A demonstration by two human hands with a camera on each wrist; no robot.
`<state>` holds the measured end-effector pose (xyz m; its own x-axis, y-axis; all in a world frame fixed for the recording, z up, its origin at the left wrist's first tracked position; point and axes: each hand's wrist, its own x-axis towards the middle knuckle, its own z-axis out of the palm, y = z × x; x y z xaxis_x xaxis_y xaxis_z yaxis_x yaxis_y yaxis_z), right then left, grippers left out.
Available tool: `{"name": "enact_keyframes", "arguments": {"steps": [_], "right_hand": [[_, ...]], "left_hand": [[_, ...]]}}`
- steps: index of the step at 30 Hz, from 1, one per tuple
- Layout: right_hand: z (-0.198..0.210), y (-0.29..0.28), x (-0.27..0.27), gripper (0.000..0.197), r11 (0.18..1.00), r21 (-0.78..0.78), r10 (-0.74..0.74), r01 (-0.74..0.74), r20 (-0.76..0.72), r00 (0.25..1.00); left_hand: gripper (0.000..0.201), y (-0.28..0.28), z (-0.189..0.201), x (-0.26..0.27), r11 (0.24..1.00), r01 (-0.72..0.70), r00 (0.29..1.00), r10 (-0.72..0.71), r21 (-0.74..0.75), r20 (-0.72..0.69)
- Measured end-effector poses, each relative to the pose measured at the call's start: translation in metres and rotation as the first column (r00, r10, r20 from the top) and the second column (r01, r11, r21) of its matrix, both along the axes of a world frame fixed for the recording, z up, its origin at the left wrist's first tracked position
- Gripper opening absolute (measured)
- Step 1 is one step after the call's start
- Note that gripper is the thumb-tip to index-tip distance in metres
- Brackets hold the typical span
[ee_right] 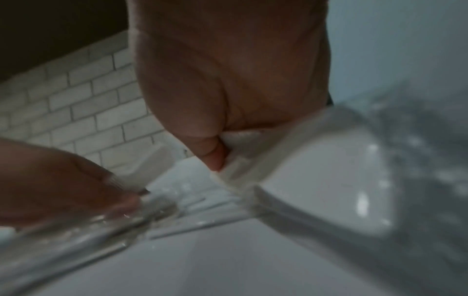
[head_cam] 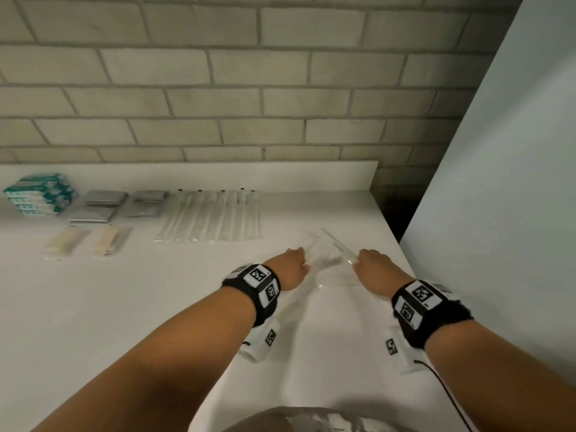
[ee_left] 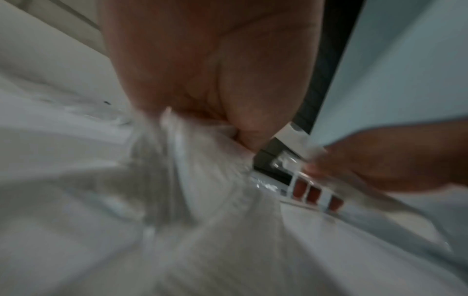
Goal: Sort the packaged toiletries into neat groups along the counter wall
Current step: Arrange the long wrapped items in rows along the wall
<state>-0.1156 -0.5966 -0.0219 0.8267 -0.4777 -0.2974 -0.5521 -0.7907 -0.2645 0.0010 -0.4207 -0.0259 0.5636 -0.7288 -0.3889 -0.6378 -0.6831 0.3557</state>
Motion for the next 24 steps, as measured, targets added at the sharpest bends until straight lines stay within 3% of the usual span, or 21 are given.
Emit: {"name": "enact_keyframes", "arguments": {"steps": [5,9,13,15,16,18,20,21,22,24], "right_hand": [[0.010,0.001,0.012,0.026,0.970,0.242,0.015,-0.011,-0.017,1.000],[0.017,-0.005,0.037,0.036,0.956,0.293,-0.013,0.029,-0.058,0.998],[0.021,-0.016,0.073,0.037,0.951,0.293,-0.101,0.094,0.007,0.995],[0.028,-0.021,0.086,0.036,0.984,0.150,-0.121,0.100,0.134,0.984],[0.032,-0.019,0.089,0.028,0.984,0.158,-0.122,0.086,0.232,0.965],[0.040,-0.008,0.091,0.025,0.917,0.399,-0.154,-0.004,0.363,0.919],[0.045,0.010,0.088,0.027,0.719,0.693,-0.195,-0.059,0.282,0.939],[0.041,0.016,0.087,0.026,0.647,0.758,-0.176,-0.083,0.254,0.951],[0.036,0.019,0.088,0.023,0.625,0.774,-0.157,-0.102,0.253,0.955],[0.022,0.021,0.091,0.019,0.647,0.758,-0.178,-0.085,0.258,0.950]], "left_hand": [[0.046,0.020,-0.006,-0.026,0.994,0.080,0.990,-0.070,-0.077,0.125],[0.037,0.050,0.000,-0.036,0.990,0.090,0.996,-0.087,-0.105,0.028],[0.037,0.038,0.021,-0.008,0.972,-0.081,0.997,0.079,-0.222,-0.017],[0.037,0.026,0.029,0.015,0.915,-0.221,0.975,0.205,-0.337,-0.084],[0.034,0.020,0.032,0.026,0.860,-0.320,0.947,0.276,-0.398,-0.165],[0.031,0.008,0.036,0.044,0.707,-0.521,0.848,0.367,-0.478,-0.383],[0.026,-0.003,0.034,0.056,0.615,-0.610,0.776,0.333,-0.500,-0.536],[0.020,-0.007,0.031,0.060,0.598,-0.621,0.759,0.295,-0.508,-0.581],[0.017,-0.010,0.029,0.064,0.597,-0.618,0.753,0.263,-0.511,-0.604],[0.019,-0.014,0.022,0.069,0.622,-0.603,0.749,0.226,-0.500,-0.623]]}}
